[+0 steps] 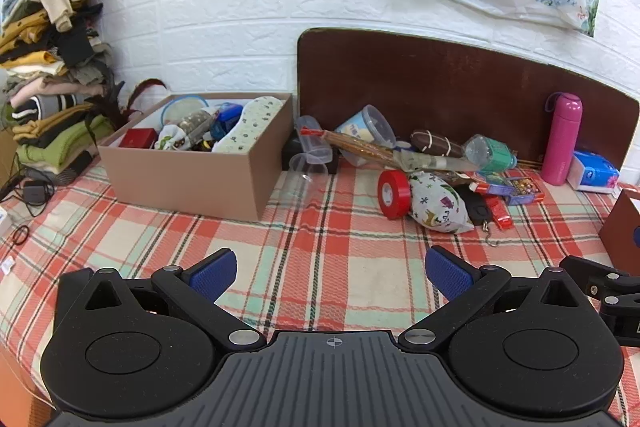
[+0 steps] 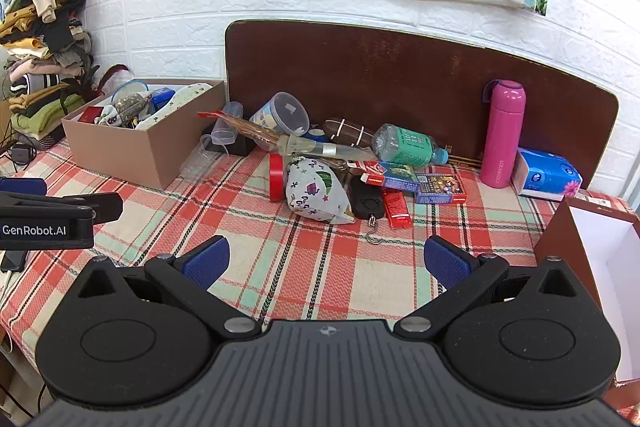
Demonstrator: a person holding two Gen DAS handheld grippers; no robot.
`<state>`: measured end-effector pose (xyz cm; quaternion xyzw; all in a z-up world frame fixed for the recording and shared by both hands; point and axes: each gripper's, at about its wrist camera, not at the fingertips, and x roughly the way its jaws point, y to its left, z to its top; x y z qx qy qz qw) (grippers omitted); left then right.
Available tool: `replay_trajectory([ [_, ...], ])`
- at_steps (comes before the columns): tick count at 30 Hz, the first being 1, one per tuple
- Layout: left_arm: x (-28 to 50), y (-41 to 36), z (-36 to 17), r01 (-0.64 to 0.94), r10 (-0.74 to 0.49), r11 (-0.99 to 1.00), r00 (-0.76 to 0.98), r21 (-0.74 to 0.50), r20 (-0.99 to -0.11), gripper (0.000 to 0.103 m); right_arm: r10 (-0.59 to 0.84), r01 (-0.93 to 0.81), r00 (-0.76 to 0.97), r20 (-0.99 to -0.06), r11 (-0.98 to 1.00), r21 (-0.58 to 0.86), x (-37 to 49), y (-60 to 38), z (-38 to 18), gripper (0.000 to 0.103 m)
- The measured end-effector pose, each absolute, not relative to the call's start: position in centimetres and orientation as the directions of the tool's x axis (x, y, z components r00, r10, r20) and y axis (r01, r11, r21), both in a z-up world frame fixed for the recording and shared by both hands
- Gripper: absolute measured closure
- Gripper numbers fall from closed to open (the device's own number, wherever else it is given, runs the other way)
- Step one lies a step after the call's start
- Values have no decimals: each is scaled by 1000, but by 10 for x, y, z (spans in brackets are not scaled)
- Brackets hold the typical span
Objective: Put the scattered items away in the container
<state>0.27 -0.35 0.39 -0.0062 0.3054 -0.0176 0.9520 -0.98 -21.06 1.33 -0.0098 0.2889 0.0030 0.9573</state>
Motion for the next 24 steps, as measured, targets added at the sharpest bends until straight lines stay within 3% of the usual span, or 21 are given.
replay_trajectory([
  [24, 8, -9, -4, 44, -53, 999, 802, -30, -596, 0, 11, -16, 829, -559, 1000, -5, -4, -214, 9, 0],
])
